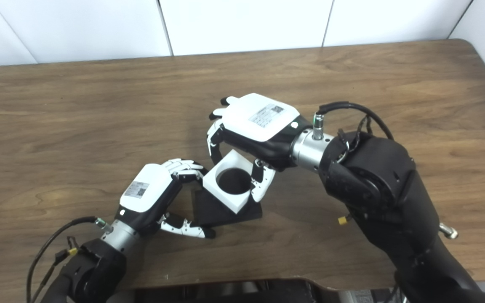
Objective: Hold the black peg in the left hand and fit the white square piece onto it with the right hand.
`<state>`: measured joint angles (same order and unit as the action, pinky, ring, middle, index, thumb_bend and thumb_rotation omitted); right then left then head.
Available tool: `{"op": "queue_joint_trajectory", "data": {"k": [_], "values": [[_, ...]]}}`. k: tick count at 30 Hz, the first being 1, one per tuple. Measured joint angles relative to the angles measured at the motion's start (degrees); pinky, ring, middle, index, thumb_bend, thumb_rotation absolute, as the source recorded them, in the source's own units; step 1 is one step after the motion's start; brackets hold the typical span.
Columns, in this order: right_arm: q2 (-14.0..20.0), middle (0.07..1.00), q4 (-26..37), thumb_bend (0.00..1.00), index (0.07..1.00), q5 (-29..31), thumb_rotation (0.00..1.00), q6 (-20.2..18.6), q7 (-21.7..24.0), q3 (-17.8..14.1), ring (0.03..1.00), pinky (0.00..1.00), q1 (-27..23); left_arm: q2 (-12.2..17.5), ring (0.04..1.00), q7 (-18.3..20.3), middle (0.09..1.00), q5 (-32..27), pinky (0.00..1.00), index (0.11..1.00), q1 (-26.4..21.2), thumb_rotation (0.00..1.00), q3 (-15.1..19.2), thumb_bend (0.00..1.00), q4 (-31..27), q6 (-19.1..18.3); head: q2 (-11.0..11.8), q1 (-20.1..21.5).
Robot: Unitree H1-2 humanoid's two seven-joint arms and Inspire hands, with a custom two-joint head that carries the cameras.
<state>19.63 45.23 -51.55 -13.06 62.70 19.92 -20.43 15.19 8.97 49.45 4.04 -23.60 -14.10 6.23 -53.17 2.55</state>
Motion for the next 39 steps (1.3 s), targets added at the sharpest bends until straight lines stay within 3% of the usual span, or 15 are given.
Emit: {"op": "queue_joint_trajectory", "data": {"k": [29, 30, 32, 39], "values": [[0.34, 0.801, -0.54, 0.52, 0.493, -1.45, 0.15, 1.97, 0.97, 0.78, 0.92, 1.0, 1.69, -0.22, 0.812, 0.28, 0.762, -0.09, 0.82, 0.486, -0.1, 0.05, -0.69, 0.52, -0.36, -1.08, -0.26, -0.09], [0.33, 0.801, -0.54, 0.72, 0.555, -1.49, 0.18, 2.03, 0.97, 0.78, 0.919, 1.0, 1.71, -0.22, 0.811, 0.28, 0.761, -0.09, 0.82, 0.486, -0.1, 0.05, -0.7, 0.52, -0.36, -1.08, -0.26, -0.09], [0.32, 0.803, -0.54, 0.9, 0.609, -1.58, 0.23, 2.11, 1.0, 0.78, 0.921, 1.0, 1.8, -0.22, 0.811, 0.28, 0.761, -0.09, 0.82, 0.486, -0.1, 0.05, -0.69, 0.52, -0.37, -1.08, -0.26, -0.09], [-0.11, 0.808, -0.53, 0.98, 0.622, -1.85, 0.29, 2.21, 1.42, 0.88, 0.925, 1.0, 2.37, -0.24, 0.809, 0.25, 0.758, 0.12, 0.82, 0.486, -0.17, 0.05, -0.75, 0.52, -0.38, -1.11, -0.09, 0.35]]}}
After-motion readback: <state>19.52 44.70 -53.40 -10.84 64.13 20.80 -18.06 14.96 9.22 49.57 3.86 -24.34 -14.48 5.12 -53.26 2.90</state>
